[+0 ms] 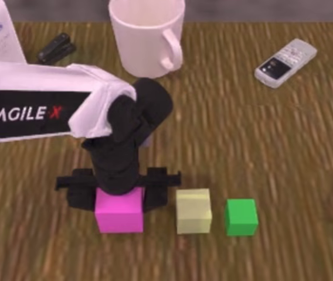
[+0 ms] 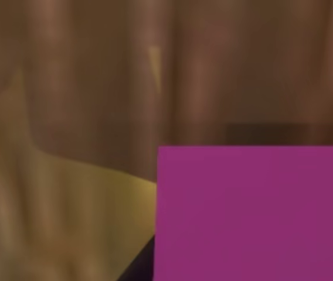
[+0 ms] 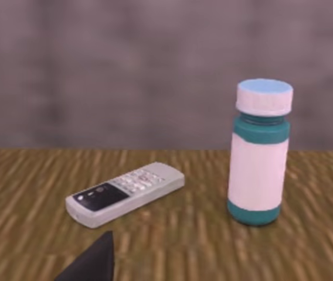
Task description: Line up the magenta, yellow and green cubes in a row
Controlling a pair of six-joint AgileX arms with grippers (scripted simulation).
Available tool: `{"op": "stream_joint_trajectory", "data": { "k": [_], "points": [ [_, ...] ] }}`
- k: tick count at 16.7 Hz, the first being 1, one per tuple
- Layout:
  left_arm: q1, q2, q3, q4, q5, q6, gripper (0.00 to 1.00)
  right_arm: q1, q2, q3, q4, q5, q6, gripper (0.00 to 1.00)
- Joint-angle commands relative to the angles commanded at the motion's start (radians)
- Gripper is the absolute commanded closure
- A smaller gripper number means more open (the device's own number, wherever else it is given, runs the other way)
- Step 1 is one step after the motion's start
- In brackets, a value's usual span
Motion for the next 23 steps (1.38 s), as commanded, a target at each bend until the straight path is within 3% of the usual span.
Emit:
{"op": "stream_joint_trajectory", "data": {
  "k": [1, 14, 23],
  "points": [
    [0.0, 0.0, 0.0, 0.0, 0.0, 0.0, 1.0, 0.0, 0.0, 0.0, 0.0, 0.0, 0.0, 0.0],
    [0.0, 0.0, 0.0, 0.0, 0.0, 0.0, 0.02, 0.0, 0.0, 0.0, 0.0, 0.0, 0.0, 0.0],
    [0.001, -0.001, 0.0, 0.0, 0.0, 0.0, 0.0, 0.0, 0.0, 0.0, 0.0, 0.0, 0.0, 0.0]
  ]
}}
